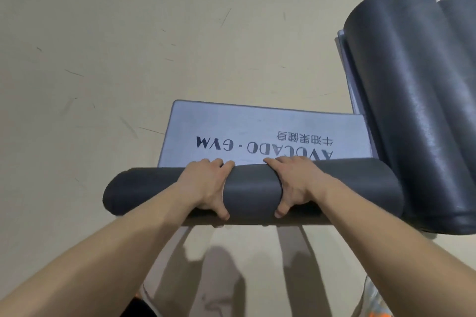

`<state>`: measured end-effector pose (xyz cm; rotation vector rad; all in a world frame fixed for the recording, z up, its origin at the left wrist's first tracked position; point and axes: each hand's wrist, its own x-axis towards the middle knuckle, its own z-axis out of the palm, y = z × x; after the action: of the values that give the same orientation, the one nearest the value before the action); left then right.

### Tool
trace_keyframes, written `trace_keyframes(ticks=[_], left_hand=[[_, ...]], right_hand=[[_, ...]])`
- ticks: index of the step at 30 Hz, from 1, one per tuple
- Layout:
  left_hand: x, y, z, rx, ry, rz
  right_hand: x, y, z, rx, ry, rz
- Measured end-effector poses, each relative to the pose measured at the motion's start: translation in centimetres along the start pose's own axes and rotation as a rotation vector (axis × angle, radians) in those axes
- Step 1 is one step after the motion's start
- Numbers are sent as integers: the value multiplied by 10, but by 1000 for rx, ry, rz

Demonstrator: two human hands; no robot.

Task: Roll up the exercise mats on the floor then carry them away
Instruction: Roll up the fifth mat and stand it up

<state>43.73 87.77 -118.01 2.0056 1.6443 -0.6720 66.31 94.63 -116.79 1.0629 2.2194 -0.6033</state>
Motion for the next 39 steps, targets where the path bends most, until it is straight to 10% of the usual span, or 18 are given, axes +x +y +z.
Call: trace_keyframes(ticks=[6,11,17,24,39], left_hand=[[16,-9,-36,-80,-211,-31],[2,26,-7,108,138,-104],[48,-18,-61,-171,-8,11],[45,-23,-8,109,399,-98],[4,-14,-8,-77,-79,-11]], right_hand=[[-29,-11,44,-114,277,89],[5,12,-20,48,65,29],[4,7,12,-170,427,139],[50,36,-48,-80,239,57],[-9,-13,16,-127,222,1]])
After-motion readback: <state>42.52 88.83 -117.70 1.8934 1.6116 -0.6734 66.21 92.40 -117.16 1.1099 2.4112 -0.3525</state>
